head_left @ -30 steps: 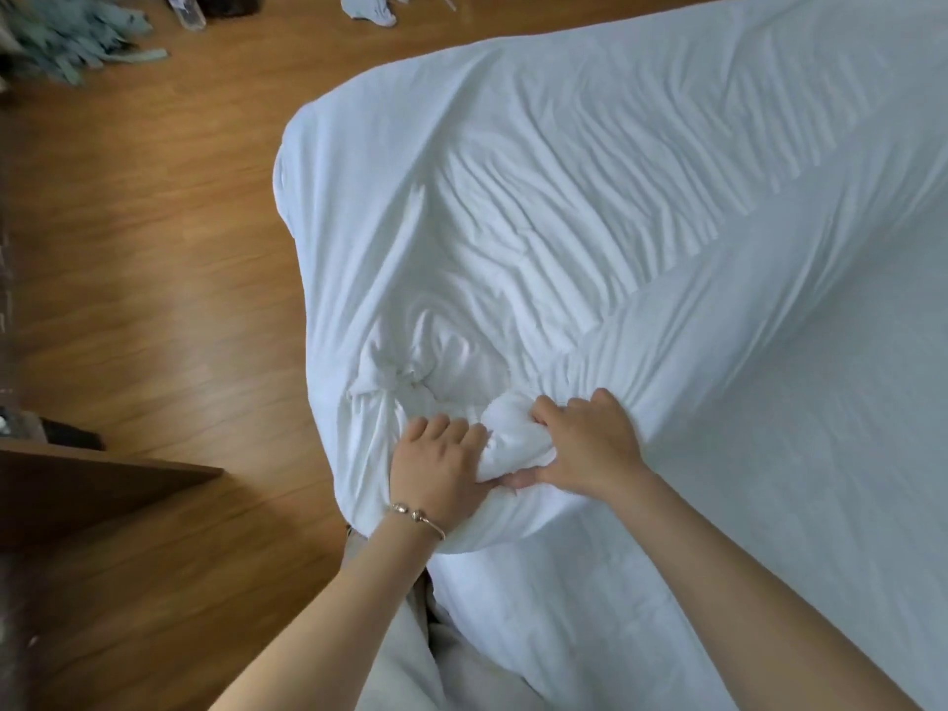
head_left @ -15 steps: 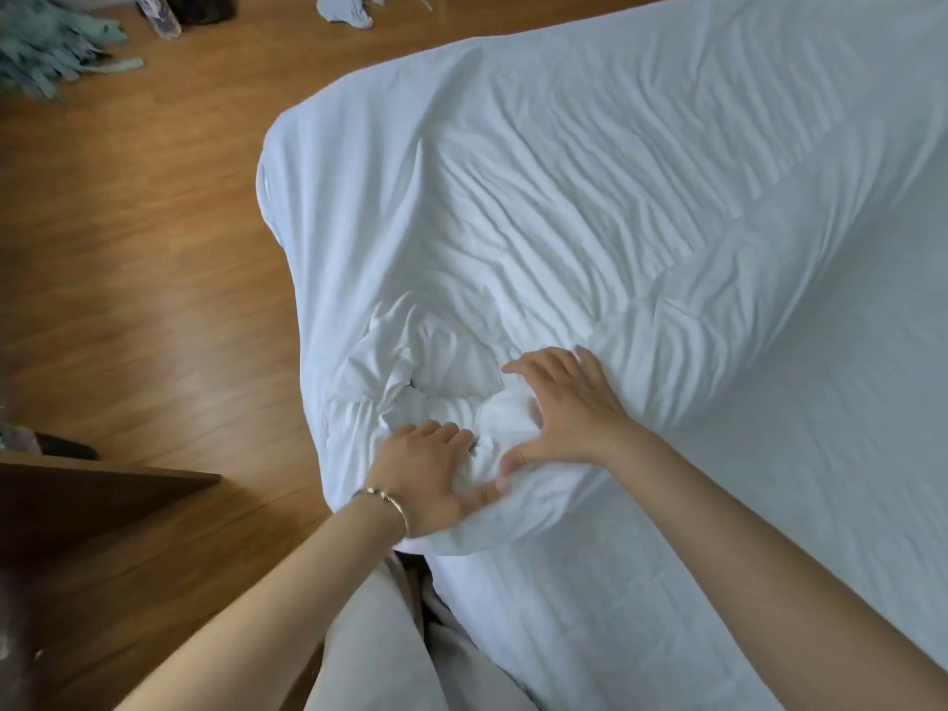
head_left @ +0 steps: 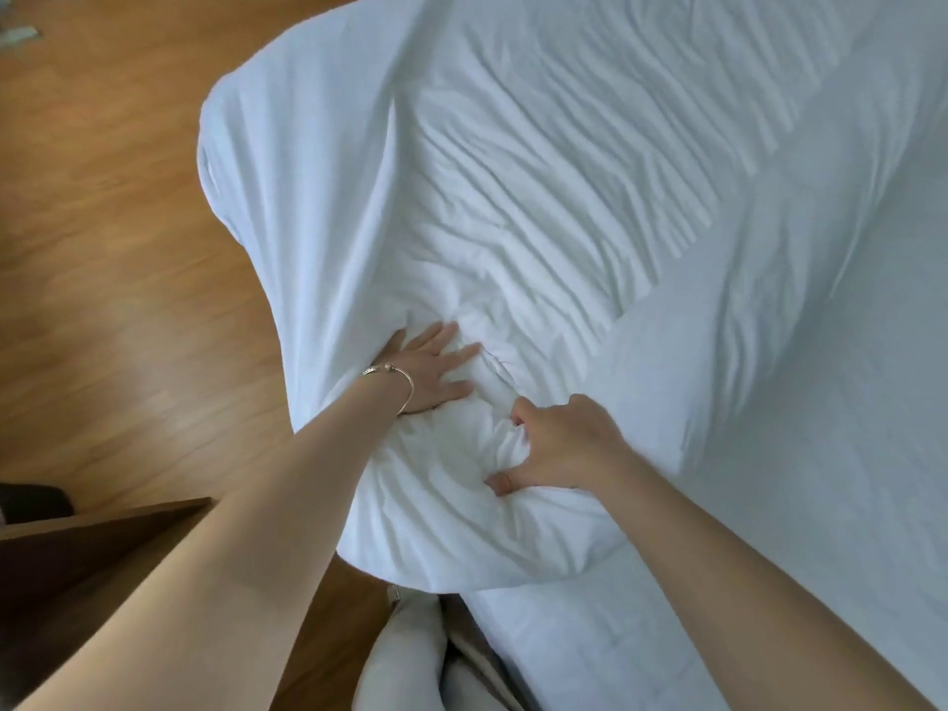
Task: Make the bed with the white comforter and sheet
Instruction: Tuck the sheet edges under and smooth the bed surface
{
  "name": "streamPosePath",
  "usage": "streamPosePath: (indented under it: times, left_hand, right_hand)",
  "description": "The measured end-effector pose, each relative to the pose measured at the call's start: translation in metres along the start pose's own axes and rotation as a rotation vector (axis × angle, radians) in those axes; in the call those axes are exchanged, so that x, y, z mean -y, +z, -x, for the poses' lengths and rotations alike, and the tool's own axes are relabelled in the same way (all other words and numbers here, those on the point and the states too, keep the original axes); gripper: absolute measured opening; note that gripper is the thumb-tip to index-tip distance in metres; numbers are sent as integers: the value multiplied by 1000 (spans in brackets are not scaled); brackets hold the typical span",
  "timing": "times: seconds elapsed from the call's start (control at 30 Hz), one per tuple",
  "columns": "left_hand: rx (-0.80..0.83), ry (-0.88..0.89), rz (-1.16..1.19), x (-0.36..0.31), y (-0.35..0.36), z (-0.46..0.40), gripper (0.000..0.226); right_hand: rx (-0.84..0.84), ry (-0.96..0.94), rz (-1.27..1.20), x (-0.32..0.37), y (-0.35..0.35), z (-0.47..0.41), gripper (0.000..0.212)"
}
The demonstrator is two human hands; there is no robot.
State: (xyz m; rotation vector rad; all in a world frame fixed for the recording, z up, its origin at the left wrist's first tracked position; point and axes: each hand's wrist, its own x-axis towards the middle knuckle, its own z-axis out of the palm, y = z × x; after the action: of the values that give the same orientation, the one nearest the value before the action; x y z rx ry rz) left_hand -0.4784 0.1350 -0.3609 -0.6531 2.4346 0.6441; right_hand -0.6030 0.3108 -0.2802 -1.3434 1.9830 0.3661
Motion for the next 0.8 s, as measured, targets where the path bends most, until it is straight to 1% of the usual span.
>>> streamPosePath:
  times: [0.03,0.07,0.13,0.2,0.23,0.3,0.37,0.43,0.5,0.57,0.6,0.63,0.67,0.7,0.73,0.77,0.8]
  left_hand:
    - [7,11,7,6,1,-5,63]
    - [15,27,12,11,0,-8,62]
    - [8,49,63,15,0,-7,62]
    - [-44,45,132,17,8,0,62]
    - [-69,35,168,18,15,7,63]
    - [-116,12,277,21,30,21,63]
    - [-150,1,343,23,41,31,66]
    - [-154,-6,314,25,44,34,62]
    - [-157,-16,260,22,38,35,59]
    - [-183,0,193,15,27,32,59]
    - [-200,34,133,11,23,30,58]
    - [-211,83,64,5,18,27,55]
    - [-199,137,14,-2,15,24,53]
    - [-171,176,7,-9,12,22,51]
    - [-129,189,18,-14,10,20,51]
    - [-84,181,13,-18,10,19,52]
    - [-46,162,-24,-21,10,19,53]
  right_hand:
    - [-84,33,1,1,5,6,83]
    - [-209,57,16,1,12,14,77]
    - [-554,51,6,-4,35,32,64]
    - [-883,-12,-29,-10,76,59,58]
    - [-963,-23,-29,-14,96,71,58]
    - [-998,-30,7,-21,127,87,59]
    - [-965,-17,24,-23,135,88,59]
    - [-869,-1,-20,-22,122,80,60]
    - [-658,12,-20,-18,96,70,73]
    - [-377,-2,10,-18,60,59,91]
    - [-250,-27,-17,-17,44,54,99]
    - [-188,-68,-37,-17,32,47,104]
    - [-181,-109,-20,-17,23,37,108]
    - [-172,-141,31,-16,14,26,110]
    - [-125,-154,81,-13,6,16,112]
    - [-29,-138,81,-10,0,4,113]
    - [105,-102,20,-6,-6,-6,112]
